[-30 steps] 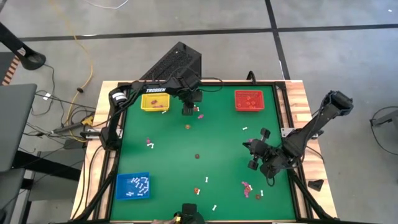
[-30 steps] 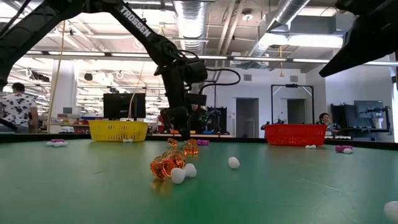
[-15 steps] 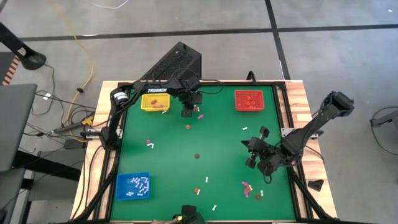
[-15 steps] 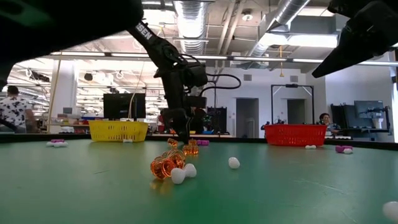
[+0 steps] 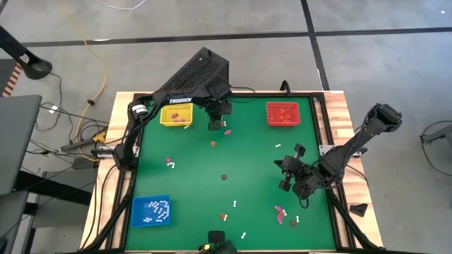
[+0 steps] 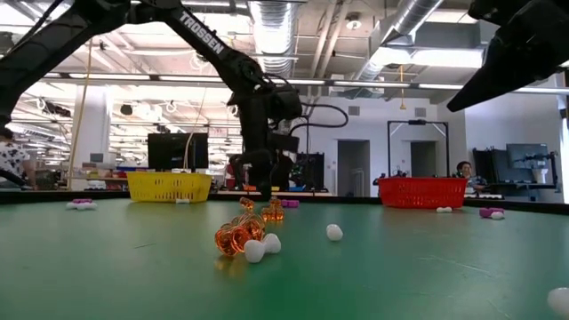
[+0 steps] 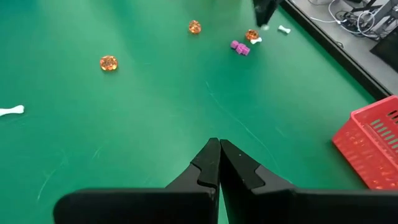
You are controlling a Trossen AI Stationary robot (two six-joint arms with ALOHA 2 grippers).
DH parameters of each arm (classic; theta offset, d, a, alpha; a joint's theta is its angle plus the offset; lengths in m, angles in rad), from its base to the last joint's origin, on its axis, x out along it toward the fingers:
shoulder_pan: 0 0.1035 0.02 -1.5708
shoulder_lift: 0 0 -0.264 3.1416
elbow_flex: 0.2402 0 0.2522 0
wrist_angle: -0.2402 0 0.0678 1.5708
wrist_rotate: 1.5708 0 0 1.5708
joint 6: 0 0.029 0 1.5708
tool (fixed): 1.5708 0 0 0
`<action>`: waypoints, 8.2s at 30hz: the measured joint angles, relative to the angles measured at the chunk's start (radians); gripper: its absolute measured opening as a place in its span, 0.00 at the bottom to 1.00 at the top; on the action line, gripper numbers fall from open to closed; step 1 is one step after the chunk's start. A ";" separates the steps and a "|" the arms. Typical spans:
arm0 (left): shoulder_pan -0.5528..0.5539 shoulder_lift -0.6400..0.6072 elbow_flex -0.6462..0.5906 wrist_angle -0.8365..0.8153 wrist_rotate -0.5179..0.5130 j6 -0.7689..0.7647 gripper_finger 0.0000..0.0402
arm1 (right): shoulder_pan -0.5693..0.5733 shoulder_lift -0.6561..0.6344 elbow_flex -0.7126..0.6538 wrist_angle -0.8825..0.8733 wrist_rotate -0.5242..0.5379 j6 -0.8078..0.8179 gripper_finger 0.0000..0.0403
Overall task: Sort Halloween decoration
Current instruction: Put the white bone toy into the blue bin, then put the orange clover toy into the orange bin
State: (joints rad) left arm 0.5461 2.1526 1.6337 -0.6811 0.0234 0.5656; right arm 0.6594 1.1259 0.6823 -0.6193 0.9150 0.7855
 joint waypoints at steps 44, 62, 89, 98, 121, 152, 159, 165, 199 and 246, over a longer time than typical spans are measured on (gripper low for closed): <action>-1.379 -1.043 -0.869 -0.132 -0.160 -1.837 0.00 | -0.072 0.000 0.000 0.100 0.003 -0.038 0.08; -1.422 -1.038 -0.920 0.112 -0.173 -1.855 0.13 | -0.072 0.000 0.000 0.104 -0.026 -0.059 0.08; -1.030 -0.771 -0.973 0.795 -0.018 -1.128 0.27 | -0.072 0.000 0.000 0.111 -0.026 -0.060 0.08; -0.882 -0.446 -0.743 0.841 -0.140 -0.653 0.27 | -0.072 0.000 0.000 0.127 -0.027 -0.061 0.08; -0.678 -0.291 -0.676 0.768 -0.030 -0.461 0.43 | -0.071 0.003 0.000 0.124 -0.077 -0.090 0.08; -0.659 -0.305 -0.681 0.778 -0.037 -0.500 0.29 | -0.073 0.026 0.000 0.130 -0.077 -0.087 0.08; -0.660 -0.395 -0.678 0.721 -0.028 -0.512 0.42 | -0.073 0.026 0.000 0.130 -0.077 -0.087 0.08; -0.660 -0.398 -0.678 0.694 0.024 -0.524 0.50 | -0.073 0.026 0.000 0.128 -0.078 -0.088 0.08; -0.658 -0.323 -0.674 0.611 -0.005 -0.494 0.51 | -0.073 0.026 0.000 0.134 -0.080 -0.089 0.08; -0.367 -0.051 -0.347 1.171 0.084 -0.360 0.22 | -0.073 0.026 0.000 0.130 -0.080 -0.089 0.08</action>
State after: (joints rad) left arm 0.1788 2.1020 1.2865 0.4896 0.1078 0.2059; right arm 0.5865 1.1522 0.6823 -0.4896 0.8352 0.6960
